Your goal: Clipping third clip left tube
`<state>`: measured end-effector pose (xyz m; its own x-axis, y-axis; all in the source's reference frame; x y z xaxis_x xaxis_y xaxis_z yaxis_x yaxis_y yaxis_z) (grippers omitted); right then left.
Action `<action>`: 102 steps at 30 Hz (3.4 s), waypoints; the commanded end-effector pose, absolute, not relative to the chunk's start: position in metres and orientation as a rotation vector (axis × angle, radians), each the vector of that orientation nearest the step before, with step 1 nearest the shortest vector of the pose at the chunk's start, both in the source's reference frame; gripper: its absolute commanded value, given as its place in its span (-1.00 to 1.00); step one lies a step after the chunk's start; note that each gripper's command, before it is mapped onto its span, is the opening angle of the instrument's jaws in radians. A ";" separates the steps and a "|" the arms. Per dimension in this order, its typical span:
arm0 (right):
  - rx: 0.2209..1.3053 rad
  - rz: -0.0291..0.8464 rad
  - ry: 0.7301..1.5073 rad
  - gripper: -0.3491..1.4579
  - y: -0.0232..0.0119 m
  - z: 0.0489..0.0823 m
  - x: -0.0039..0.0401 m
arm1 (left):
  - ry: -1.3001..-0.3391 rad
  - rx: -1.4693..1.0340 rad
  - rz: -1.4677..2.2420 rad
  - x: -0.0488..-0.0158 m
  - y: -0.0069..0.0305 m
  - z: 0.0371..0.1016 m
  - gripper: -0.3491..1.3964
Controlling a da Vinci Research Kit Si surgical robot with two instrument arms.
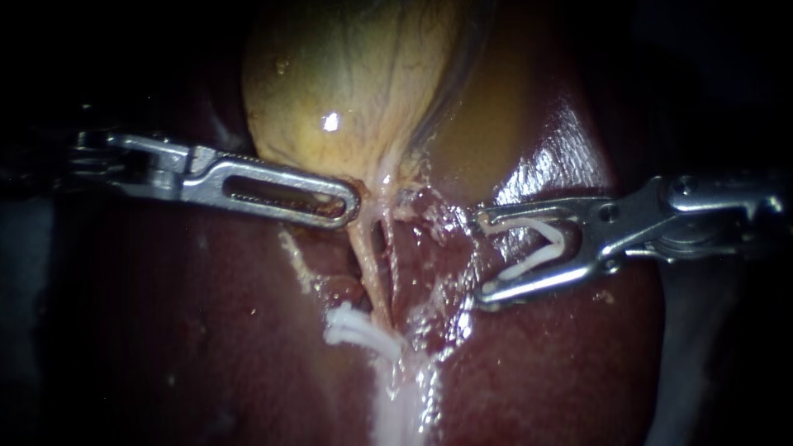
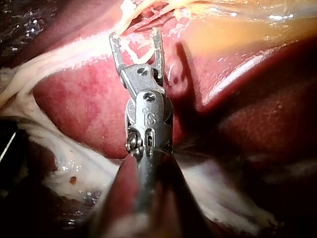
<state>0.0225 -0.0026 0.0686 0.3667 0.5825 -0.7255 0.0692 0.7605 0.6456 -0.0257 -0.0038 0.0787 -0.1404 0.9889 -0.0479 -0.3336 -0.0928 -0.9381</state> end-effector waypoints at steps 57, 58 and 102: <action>0.765 0.521 1.127 -0.07 -0.0061 0.0748 0.0349 | -0.977 -0.942 1.469 -0.0222 -0.0026 0.0730 -1.00; 0.769 0.522 1.122 -0.07 -0.0062 0.0750 0.0350 | -0.977 -0.942 1.469 -0.0222 -0.0026 0.0730 -1.00; 0.900 0.606 1.168 -0.11 -0.0040 0.0751 0.0393 | -0.969 -0.945 1.472 -0.0231 -0.0028 0.0730 -1.00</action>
<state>0.0392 -0.0039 0.0752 0.3025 0.8047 -0.5109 0.0412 0.5244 0.8504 -0.0231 -0.0028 0.0730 -0.0992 0.9937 -0.0520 -0.3450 -0.0834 -0.9349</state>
